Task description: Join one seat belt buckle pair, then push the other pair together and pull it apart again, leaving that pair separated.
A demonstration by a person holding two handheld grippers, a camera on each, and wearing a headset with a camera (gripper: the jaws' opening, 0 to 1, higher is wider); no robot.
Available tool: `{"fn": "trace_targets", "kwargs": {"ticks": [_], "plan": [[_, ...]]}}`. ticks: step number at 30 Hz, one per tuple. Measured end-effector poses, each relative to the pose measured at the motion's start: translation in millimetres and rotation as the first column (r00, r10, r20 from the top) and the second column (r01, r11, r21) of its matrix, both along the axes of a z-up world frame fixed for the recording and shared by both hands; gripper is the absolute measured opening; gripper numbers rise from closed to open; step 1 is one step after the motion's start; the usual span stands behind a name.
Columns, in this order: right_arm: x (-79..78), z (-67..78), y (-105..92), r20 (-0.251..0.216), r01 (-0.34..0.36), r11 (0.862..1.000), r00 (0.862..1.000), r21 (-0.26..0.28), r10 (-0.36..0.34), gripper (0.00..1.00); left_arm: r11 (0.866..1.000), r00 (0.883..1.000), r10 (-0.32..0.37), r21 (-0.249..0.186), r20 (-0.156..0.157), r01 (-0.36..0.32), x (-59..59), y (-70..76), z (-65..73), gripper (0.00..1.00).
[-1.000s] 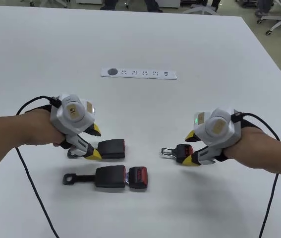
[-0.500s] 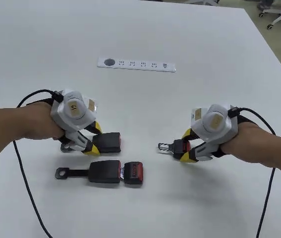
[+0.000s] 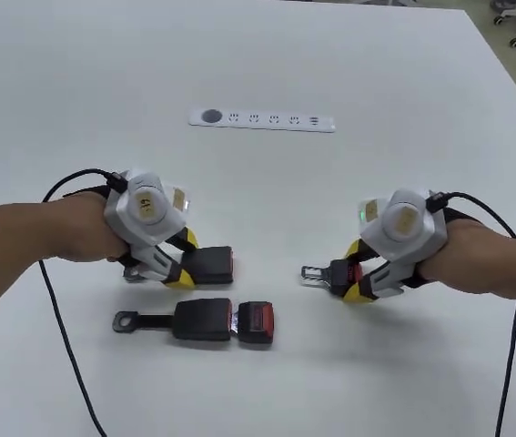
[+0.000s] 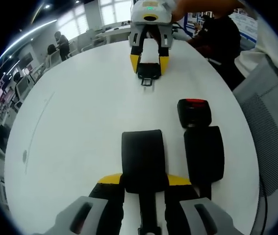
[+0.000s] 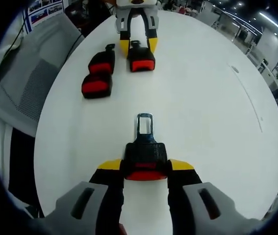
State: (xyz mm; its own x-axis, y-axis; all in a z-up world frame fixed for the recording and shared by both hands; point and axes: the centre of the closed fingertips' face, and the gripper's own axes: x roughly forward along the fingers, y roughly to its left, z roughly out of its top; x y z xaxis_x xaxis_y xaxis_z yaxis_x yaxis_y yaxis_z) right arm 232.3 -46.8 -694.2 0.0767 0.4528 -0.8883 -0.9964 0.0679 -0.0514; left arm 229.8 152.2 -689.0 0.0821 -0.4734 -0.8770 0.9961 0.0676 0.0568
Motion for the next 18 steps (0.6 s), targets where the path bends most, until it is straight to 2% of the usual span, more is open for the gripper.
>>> {"fn": "trace_targets", "kwargs": {"ticks": [5, 9, 10, 12, 15, 17, 18], "plan": [[-0.3, 0.8, 0.2, 0.007, 0.001, 1.000, 1.000, -0.005, -0.001, 0.34, 1.000, 1.000, -0.008, 0.023, 0.000, 0.008, 0.7, 1.3, -1.3, 0.31], [-1.1, 1.3, 3.0, 0.032, -0.012, 1.000, 0.999, -0.016, 0.012, 0.33, 1.000, 1.000, 0.013, 0.015, -0.009, -0.013, 3.8, 4.7, -4.0, 0.31], [-0.8, 1.7, 4.8, 0.034, -0.014, 1.000, 0.999, -0.017, 0.014, 0.33, 1.000, 1.000, 0.020, 0.014, -0.010, -0.020, -0.1, 1.7, 0.4, 0.31], [0.0, 3.9, 10.1, 0.039, -0.013, 1.000, 0.999, -0.004, 0.013, 0.33, 1.000, 1.000, 0.028, 0.013, -0.007, -0.028, 4.6, 6.1, -4.7, 0.31], [-0.2, 3.6, 14.8, 0.046, -0.021, 1.000, 0.999, 0.001, 0.021, 0.33, 0.999, 0.999, 0.041, 0.007, -0.006, -0.041, 3.4, 5.3, -2.1, 0.31], [-2.5, 5.9, 20.1, 0.048, -0.033, 0.999, 0.998, 0.003, 0.033, 0.33, 0.999, 0.999, 0.044, 0.005, -0.010, -0.044, 8.4, 9.8, -7.6, 0.31], [-3.3, 7.0, 23.1, 0.051, -0.039, 0.999, 0.998, 0.004, 0.039, 0.33, 0.999, 0.999, 0.040, 0.010, -0.013, -0.040, 2.8, 4.8, -2.7, 0.31]]}}
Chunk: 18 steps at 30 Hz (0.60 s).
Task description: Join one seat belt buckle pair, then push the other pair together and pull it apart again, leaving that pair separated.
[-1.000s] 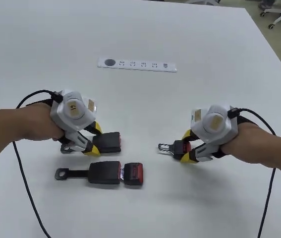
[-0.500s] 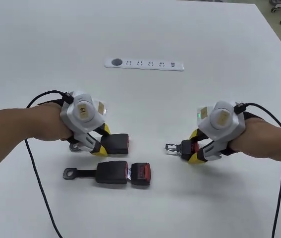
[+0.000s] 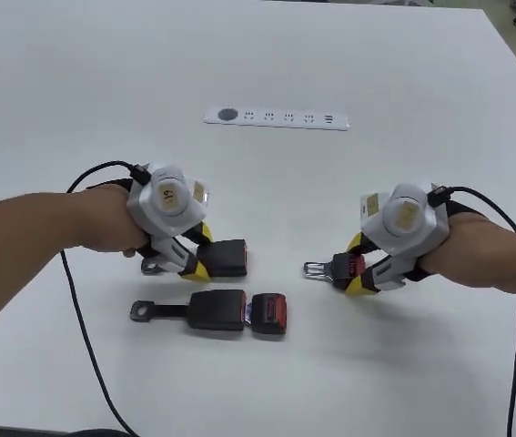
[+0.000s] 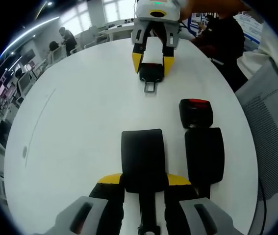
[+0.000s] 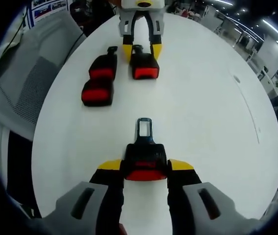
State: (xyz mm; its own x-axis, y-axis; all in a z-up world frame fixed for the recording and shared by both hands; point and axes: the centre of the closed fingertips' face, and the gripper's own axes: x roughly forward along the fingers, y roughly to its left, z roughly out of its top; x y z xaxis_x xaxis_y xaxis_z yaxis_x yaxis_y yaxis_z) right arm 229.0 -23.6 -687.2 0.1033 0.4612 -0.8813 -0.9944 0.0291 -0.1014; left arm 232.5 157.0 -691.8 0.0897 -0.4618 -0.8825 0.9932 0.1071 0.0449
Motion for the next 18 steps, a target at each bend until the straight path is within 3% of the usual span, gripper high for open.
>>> {"fn": "trace_targets", "kwargs": {"ticks": [9, 10, 18], "plan": [[5.6, -7.4, 24.7, 0.029, -0.025, 1.000, 0.999, 0.003, 0.025, 0.33, 1.000, 1.000, -0.017, 0.026, 0.012, 0.017, 3.9, 3.7, -4.9, 0.31], [6.5, -7.7, 28.9, 0.032, -0.029, 1.000, 0.999, 0.007, 0.029, 0.33, 0.999, 1.000, -0.016, 0.028, 0.013, 0.016, -0.5, 0.4, -0.5, 0.31], [5.5, -0.7, 57.5, 0.027, -0.035, 0.999, 0.999, 0.038, 0.034, 0.33, 0.999, 1.000, -0.028, 0.038, 0.010, 0.028, -3.1, -1.2, 1.1, 0.31]]}}
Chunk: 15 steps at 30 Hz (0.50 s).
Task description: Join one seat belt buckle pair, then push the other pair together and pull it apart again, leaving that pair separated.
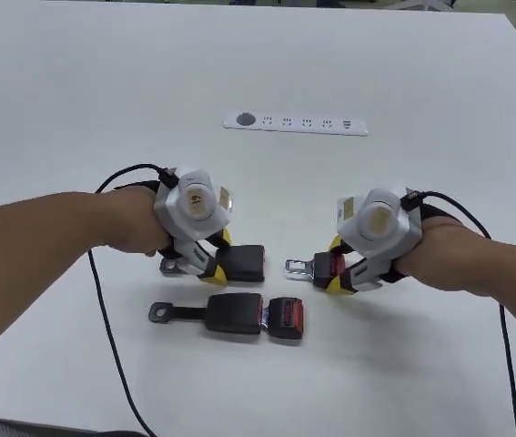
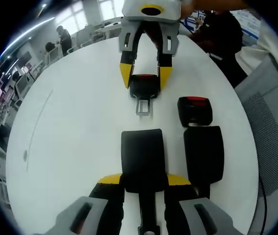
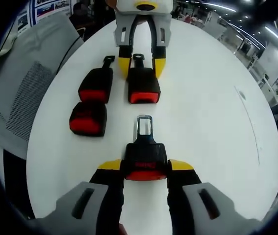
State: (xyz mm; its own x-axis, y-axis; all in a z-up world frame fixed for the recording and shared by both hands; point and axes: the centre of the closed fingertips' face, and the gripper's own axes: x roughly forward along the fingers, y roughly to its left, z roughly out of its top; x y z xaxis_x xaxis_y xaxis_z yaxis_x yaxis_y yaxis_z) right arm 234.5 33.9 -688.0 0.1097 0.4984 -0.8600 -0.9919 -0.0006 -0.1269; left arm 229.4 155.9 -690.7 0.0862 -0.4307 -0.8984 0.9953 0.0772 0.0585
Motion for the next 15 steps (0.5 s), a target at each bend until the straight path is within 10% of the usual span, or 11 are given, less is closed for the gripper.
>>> {"fn": "trace_targets", "kwargs": {"ticks": [15], "plan": [[2.3, -3.8, 22.7, -0.004, -0.025, 0.998, 1.000, -0.054, 0.025, 0.33, 0.999, 1.000, -0.029, 0.013, -0.008, 0.029, 1.9, 0.9, -4.1, 0.31]]}}
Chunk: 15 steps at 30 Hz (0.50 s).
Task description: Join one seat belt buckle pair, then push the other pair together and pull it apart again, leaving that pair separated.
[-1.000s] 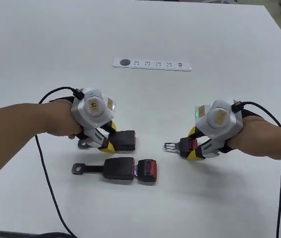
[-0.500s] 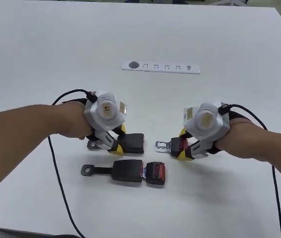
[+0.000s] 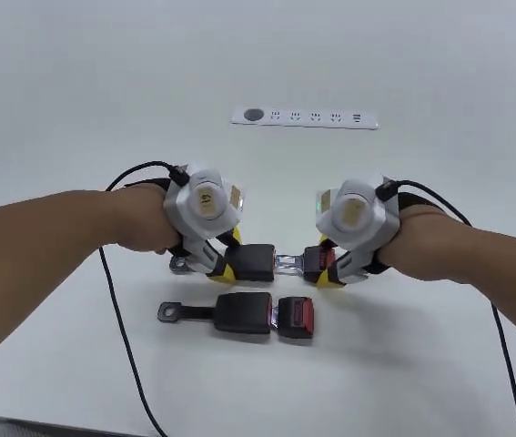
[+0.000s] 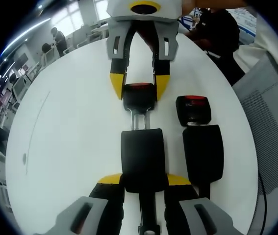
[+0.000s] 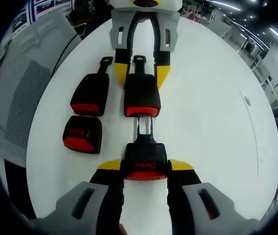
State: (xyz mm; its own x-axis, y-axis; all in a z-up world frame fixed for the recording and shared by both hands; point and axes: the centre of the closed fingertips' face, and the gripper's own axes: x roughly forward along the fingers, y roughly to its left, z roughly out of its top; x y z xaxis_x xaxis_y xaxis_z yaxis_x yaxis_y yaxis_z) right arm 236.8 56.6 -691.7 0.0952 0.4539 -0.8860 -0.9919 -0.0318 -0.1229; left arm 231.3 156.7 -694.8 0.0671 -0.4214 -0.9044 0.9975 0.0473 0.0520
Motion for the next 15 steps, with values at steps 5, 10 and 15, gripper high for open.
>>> {"fn": "trace_targets", "kwargs": {"ticks": [5, 10, 15], "plan": [[-2.2, 0.7, 4.2, -0.005, -0.008, 1.000, 1.000, 0.005, 0.008, 0.33, 1.000, 1.000, 0.011, -0.009, -0.002, -0.011, -2.2, -2.3, 2.5, 0.31], [-1.9, -0.2, 12.9, 0.002, -0.020, 1.000, 1.000, 0.013, 0.020, 0.33, 1.000, 1.000, 0.019, -0.013, 0.000, -0.019, -3.5, -3.5, 4.4, 0.31], [-1.2, -0.1, 12.7, -0.019, -0.006, 1.000, 1.000, 0.027, 0.007, 0.33, 1.000, 1.000, 0.021, -0.020, 0.001, -0.021, -1.2, -1.9, 2.4, 0.31]]}}
